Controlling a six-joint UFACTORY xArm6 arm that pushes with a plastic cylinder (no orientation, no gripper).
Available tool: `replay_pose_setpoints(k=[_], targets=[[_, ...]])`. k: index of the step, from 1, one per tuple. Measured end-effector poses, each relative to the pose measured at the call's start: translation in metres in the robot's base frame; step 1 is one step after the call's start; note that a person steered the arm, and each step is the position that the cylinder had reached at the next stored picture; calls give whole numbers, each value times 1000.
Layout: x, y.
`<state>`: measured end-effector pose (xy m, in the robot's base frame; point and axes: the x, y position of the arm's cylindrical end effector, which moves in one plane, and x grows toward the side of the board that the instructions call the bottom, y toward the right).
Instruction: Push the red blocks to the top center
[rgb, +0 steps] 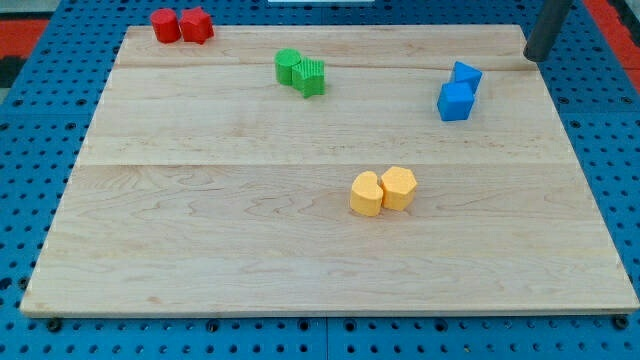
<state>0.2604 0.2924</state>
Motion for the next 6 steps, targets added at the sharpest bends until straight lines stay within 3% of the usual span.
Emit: replay_pose_setpoints(k=[4, 5, 6], targets=[[-5, -3], [-52, -13], [-69, -25]])
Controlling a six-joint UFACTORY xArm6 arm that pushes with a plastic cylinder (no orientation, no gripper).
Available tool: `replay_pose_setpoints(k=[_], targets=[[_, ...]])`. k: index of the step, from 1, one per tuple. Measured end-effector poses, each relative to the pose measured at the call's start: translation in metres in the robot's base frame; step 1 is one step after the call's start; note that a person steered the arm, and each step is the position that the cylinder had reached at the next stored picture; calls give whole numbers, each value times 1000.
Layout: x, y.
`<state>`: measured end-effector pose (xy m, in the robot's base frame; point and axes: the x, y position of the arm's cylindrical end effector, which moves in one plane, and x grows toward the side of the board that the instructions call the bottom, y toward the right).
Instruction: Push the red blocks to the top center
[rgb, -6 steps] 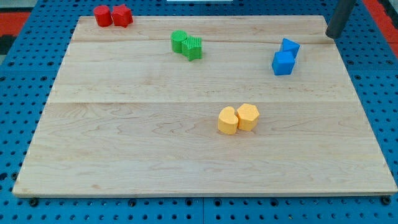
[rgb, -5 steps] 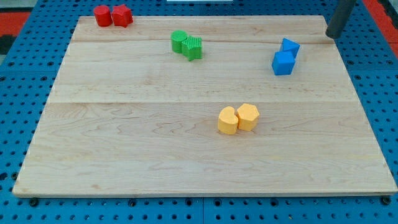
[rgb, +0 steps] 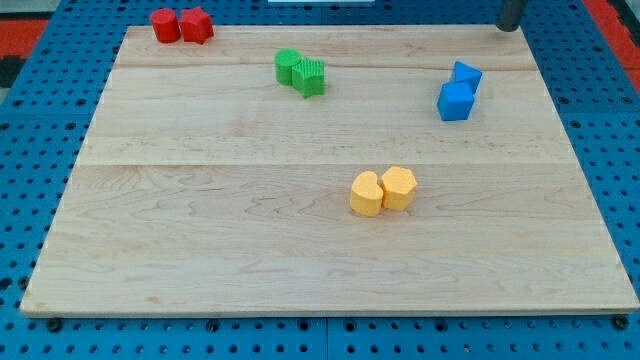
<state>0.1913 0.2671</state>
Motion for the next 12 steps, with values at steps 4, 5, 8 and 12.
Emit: replay_pose_setpoints(k=[4, 5, 8, 12], targets=[[24, -277], [66, -359], [44, -572], [0, -555]])
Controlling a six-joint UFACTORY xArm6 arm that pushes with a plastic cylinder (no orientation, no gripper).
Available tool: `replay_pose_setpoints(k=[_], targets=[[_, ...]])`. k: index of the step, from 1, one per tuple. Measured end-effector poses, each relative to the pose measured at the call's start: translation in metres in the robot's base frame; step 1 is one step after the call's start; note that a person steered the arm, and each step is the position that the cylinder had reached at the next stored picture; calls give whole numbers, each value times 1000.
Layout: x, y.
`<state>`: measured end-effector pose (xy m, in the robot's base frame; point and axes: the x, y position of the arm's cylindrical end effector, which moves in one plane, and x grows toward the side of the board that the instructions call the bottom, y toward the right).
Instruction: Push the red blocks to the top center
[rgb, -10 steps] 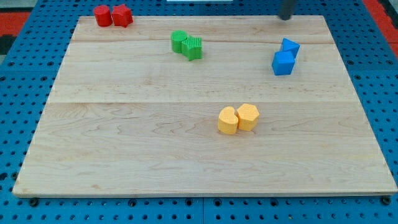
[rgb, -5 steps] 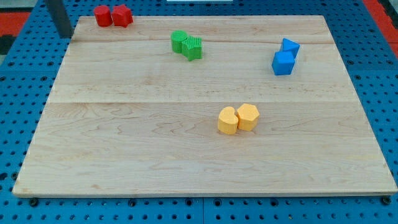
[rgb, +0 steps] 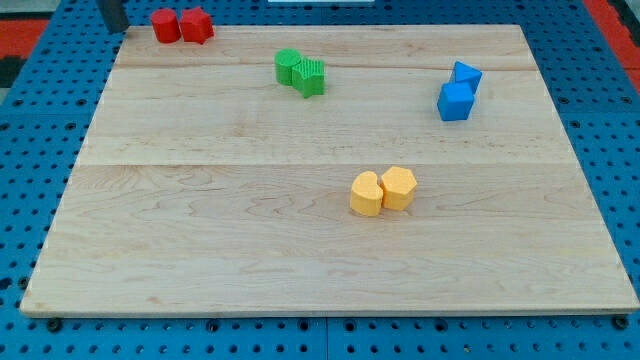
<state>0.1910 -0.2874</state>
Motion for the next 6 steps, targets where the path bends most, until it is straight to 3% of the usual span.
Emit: replay_pose_setpoints(k=[1, 2, 3, 4, 5, 6], targets=[[16, 85], [75, 169], [75, 125], [53, 46], [2, 45], [1, 45]])
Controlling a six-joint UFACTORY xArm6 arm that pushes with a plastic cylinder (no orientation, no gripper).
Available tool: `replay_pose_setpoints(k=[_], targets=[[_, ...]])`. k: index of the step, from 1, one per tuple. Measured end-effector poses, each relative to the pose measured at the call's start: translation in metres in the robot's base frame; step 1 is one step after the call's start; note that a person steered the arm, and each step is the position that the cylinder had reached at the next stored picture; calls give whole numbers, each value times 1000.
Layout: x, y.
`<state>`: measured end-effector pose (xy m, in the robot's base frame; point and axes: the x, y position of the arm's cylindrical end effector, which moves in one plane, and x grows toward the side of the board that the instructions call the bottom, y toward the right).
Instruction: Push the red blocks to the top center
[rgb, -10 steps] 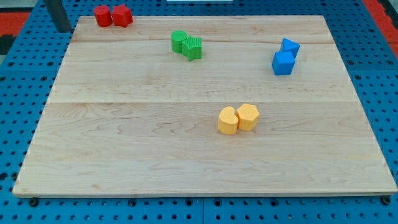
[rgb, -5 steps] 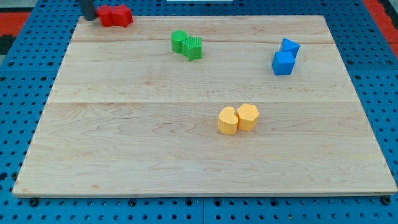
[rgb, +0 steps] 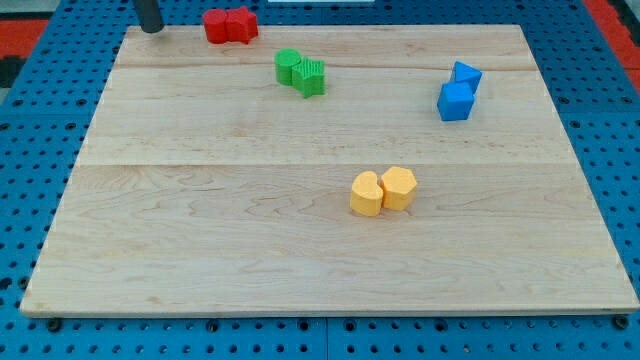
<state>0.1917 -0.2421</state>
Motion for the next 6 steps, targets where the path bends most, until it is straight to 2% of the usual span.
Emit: replay_pose_setpoints(k=[1, 2, 3, 4, 5, 6], targets=[[0, 23], [4, 141], [27, 179], [27, 207], [27, 319], [0, 326]])
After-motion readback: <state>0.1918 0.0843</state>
